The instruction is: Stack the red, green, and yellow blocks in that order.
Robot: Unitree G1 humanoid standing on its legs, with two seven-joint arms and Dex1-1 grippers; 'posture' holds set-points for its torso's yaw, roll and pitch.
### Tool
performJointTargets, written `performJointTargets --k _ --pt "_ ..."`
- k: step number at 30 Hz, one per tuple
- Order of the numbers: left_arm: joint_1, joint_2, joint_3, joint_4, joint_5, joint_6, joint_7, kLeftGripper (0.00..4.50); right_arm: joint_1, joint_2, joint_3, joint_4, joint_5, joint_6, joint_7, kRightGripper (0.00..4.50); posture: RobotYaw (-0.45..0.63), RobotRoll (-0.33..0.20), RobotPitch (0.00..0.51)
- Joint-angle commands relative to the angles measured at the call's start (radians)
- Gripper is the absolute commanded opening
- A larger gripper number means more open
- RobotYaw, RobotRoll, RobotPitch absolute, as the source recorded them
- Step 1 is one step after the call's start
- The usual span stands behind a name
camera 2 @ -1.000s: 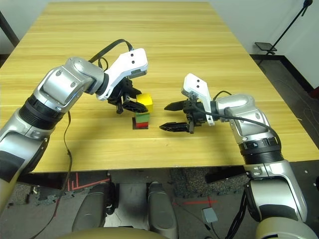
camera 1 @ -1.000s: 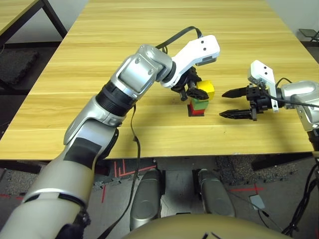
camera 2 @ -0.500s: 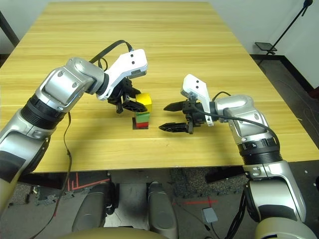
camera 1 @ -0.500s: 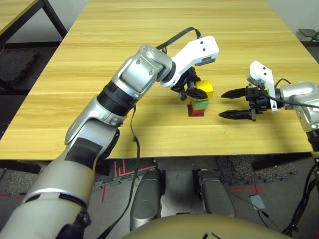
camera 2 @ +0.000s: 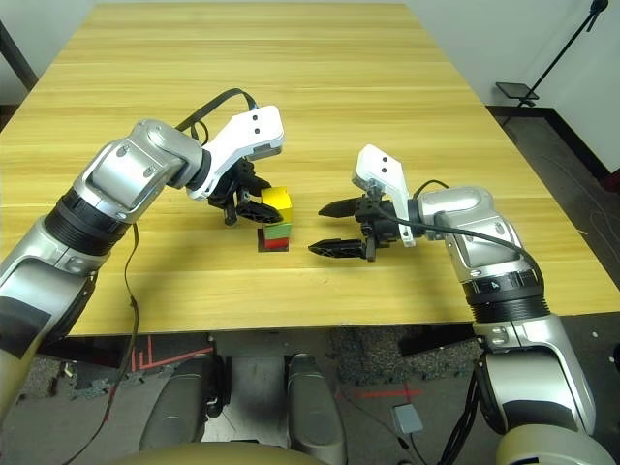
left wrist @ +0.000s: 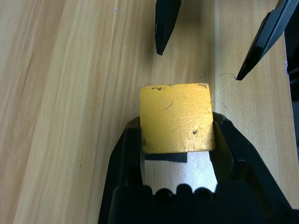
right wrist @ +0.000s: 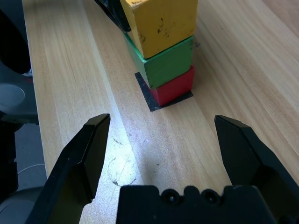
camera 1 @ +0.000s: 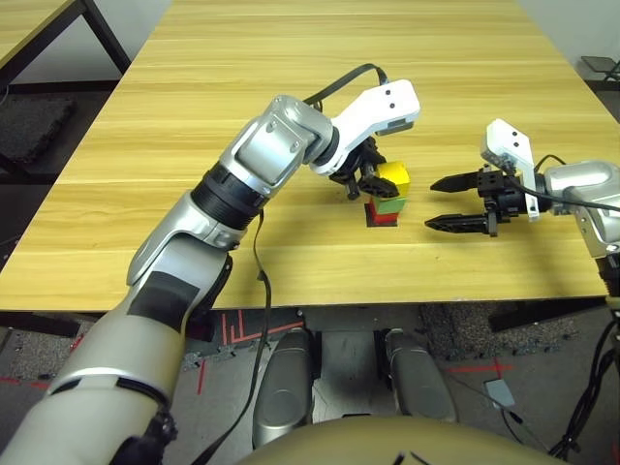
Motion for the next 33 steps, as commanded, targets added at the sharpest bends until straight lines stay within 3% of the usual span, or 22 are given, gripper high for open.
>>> performJointTargets --k 1,8,14,18,21,25,33 --pt "0.025 -0.007 -0.014 0.014 0.014 -0.015 0.002 2.04 0.014 -0.017 -0.019 -0.026 0.018 0.011 -0.005 4.5 0.16 0.035 0.114" --pt "0.047 -0.031 0.027 -0.048 0.002 0.007 0.04 4.44 0.011 -0.034 -0.026 -0.005 0.025 0.002 -0.002 4.5 0.18 0.016 0.104" --pt "0.095 -0.073 0.359 -0.297 -0.11 0.186 0.24 4.48 -0.03 -0.083 -0.076 0.062 0.037 -0.014 0.019 4.5 0.18 -0.02 0.112" --pt "0.288 -0.098 0.667 -0.553 -0.123 0.28 0.448 4.48 -0.075 -0.153 -0.19 0.263 -0.001 -0.069 -0.09 4.5 0.16 -0.071 0.112" --pt "0.493 -0.168 0.847 -0.601 -0.069 0.094 0.634 4.48 -0.112 -0.082 -0.345 0.486 0.006 -0.192 -0.377 4.5 0.16 -0.081 0.113" --pt "0.724 -0.181 0.912 -0.521 0.0 -0.262 0.729 4.48 -0.087 -0.006 -0.476 0.629 0.022 -0.379 -0.568 4.5 0.12 -0.102 0.116" --pt "0.868 -0.246 0.895 -0.321 0.062 -0.646 0.894 4.48 -0.081 0.03 -0.537 0.883 0.001 -0.616 -0.763 4.5 0.13 -0.111 0.107"
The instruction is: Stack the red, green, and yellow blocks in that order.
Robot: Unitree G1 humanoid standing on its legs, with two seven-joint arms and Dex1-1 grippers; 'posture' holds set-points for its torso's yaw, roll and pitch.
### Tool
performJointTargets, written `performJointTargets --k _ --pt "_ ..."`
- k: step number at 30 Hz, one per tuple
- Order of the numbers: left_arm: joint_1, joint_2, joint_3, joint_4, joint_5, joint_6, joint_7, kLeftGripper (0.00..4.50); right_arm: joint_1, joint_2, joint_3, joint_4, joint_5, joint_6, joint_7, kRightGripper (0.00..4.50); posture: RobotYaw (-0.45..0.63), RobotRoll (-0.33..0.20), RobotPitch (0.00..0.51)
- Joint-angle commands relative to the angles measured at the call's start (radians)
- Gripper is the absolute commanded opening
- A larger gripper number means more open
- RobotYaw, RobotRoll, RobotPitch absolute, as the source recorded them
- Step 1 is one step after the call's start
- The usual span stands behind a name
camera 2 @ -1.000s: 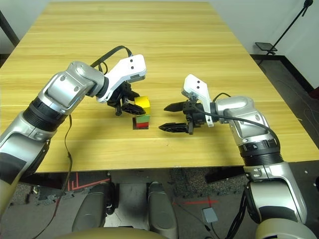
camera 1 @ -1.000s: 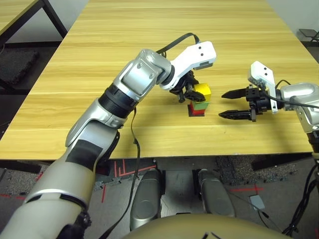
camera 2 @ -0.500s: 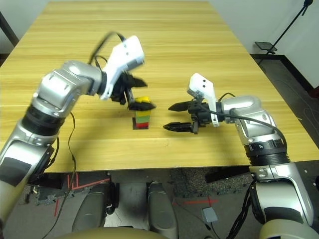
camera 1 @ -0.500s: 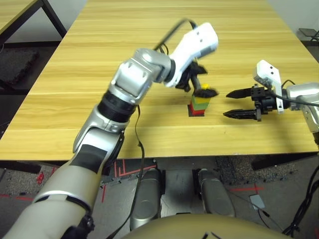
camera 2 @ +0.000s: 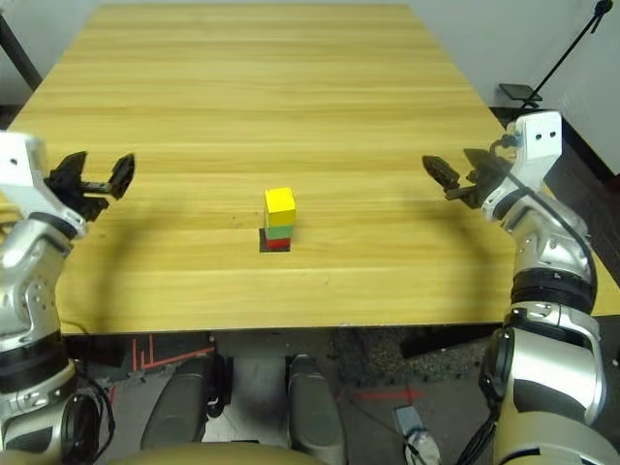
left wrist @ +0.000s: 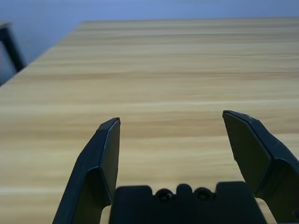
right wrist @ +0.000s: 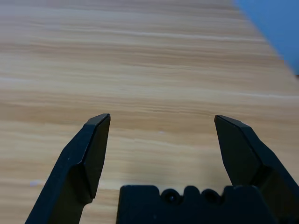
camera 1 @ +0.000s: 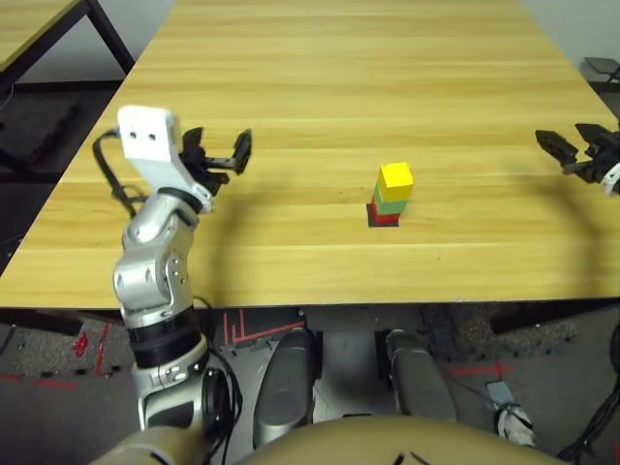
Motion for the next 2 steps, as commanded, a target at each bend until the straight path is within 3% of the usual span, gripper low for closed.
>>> performJointTargets --k 1,2 --pt "0.026 -0.007 -0.027 0.062 0.031 -0.12 0.052 4.48 0.006 0.008 -0.027 0.093 -0.01 -0.084 -0.069 4.5 0.13 -0.11 0.106" --pt "0.034 -0.012 -0.031 0.087 0.035 -0.154 0.064 4.48 0.007 0.009 -0.027 0.117 -0.017 -0.108 -0.091 4.5 0.14 -0.111 0.106"
